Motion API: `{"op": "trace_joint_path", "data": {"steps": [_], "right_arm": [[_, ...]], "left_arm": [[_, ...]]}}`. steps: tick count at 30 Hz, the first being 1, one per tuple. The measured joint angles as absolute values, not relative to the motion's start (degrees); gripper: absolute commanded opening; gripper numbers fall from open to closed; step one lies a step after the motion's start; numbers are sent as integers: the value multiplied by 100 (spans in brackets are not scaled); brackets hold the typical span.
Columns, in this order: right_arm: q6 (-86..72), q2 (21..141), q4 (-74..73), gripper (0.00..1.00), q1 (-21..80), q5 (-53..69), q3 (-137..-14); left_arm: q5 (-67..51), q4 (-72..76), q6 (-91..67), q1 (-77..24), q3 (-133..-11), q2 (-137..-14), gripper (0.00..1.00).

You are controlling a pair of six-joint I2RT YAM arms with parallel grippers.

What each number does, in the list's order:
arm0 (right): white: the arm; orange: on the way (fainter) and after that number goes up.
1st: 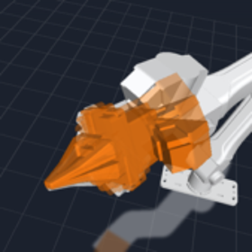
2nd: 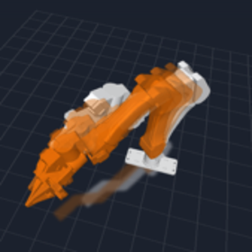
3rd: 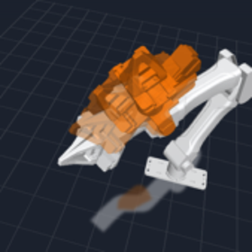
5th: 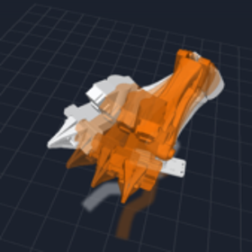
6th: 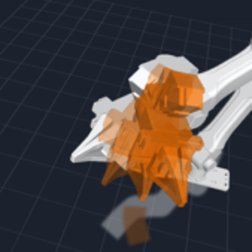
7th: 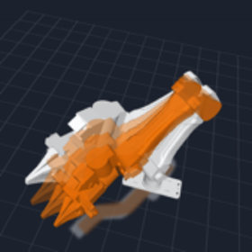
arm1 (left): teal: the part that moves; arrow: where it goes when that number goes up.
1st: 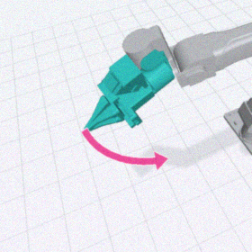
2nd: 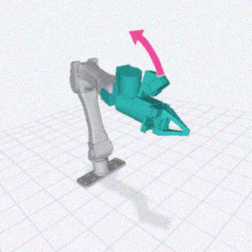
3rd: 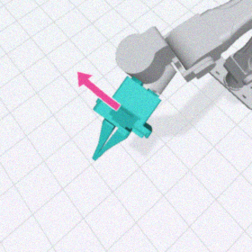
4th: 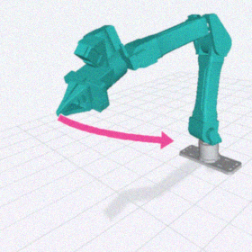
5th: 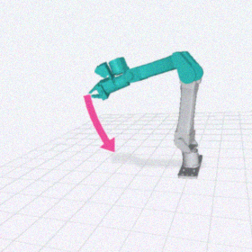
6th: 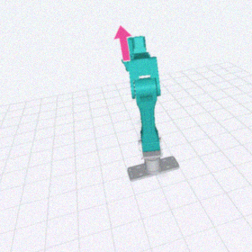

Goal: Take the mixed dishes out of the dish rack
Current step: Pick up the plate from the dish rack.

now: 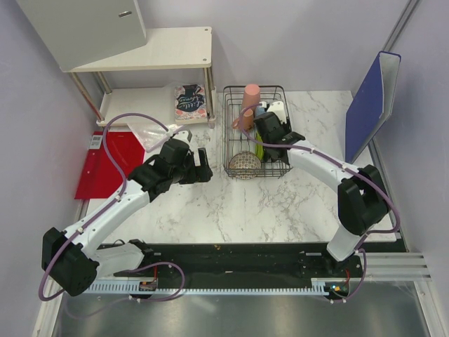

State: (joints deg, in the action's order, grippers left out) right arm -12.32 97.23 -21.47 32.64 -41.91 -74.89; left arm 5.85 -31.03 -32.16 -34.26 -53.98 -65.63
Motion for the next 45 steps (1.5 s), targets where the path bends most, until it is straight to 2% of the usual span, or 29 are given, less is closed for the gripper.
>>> {"op": "trace_joint_path", "data": {"steps": [17,20,21,23,24,35,45], "right_arm": [[-1531,9953,-937,36,3264,-4554,-6615],[-1647,9953,-797,24,3264,-4552,-6486],[-1675,9953,-740,16,3264,-4567,-6453],[-1769,9904,-613,8,3286,-4578,-6396],[-1791,9883,-567,0,3312,-4609,-6348],[-1911,9522,-353,0,3365,-4775,-5935],[-1767,8329,-932,0,3931,-5288,-5854]], "left_arm": [[589,-3083,-3260,-3426,-5304,-6563,94],[589,-3074,-3264,-3426,-5304,-6563,94],[591,-3072,-3264,-3426,-5304,-6563,94],[591,-3072,-3273,-3426,-5304,-6563,94],[589,-3072,-3277,-3426,-5304,-6563,94],[591,-3068,-3339,-3426,-5284,-6600,94],[639,-3070,-3347,-3426,-5260,-6602,94]]}}
